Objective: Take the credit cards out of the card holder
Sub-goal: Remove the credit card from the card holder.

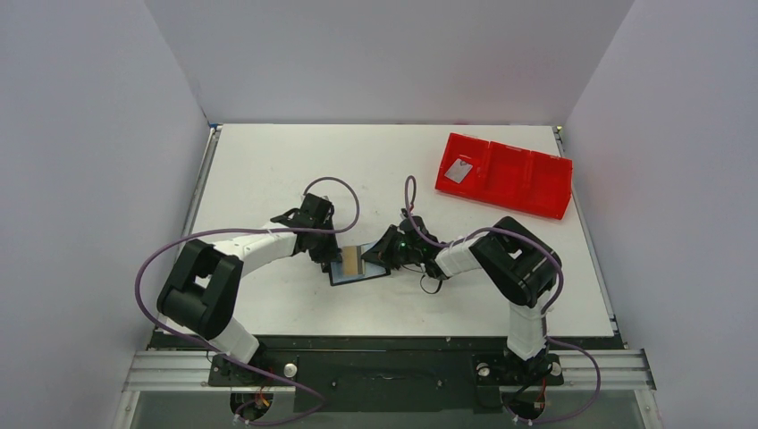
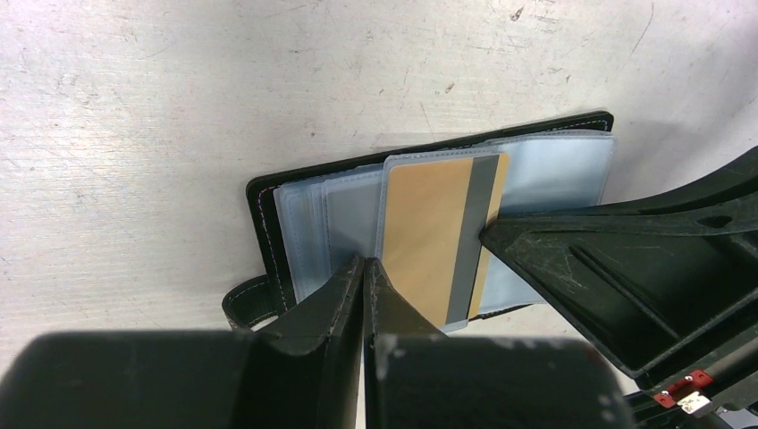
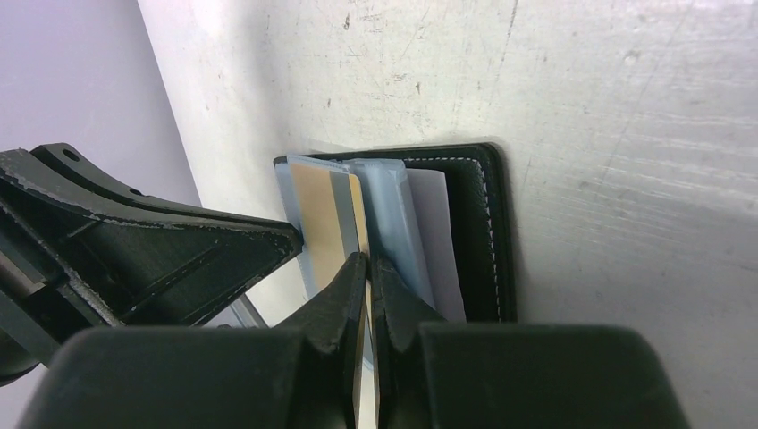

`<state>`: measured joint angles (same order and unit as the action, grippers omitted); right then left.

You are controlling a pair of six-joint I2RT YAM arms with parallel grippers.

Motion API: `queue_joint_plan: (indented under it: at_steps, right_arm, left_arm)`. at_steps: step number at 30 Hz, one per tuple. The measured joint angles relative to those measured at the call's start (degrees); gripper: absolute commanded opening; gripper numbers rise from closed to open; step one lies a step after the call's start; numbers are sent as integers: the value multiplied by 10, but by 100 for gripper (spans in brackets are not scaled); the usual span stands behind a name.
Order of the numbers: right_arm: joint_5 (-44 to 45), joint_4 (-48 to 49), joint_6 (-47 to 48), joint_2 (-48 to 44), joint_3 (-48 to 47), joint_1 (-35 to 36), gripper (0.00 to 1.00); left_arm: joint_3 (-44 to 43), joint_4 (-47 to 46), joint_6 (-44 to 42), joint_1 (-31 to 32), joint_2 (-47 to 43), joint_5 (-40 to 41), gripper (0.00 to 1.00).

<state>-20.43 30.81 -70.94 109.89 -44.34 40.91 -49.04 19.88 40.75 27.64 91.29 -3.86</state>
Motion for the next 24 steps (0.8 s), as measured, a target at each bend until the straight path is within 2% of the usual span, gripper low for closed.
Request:
queue_joint_plan:
  at_steps: [24]
  right_arm:
    - [6, -17, 15, -17, 9, -13, 1]
  left_arm:
    - [-8, 9, 1, -1, 7, 0, 0]
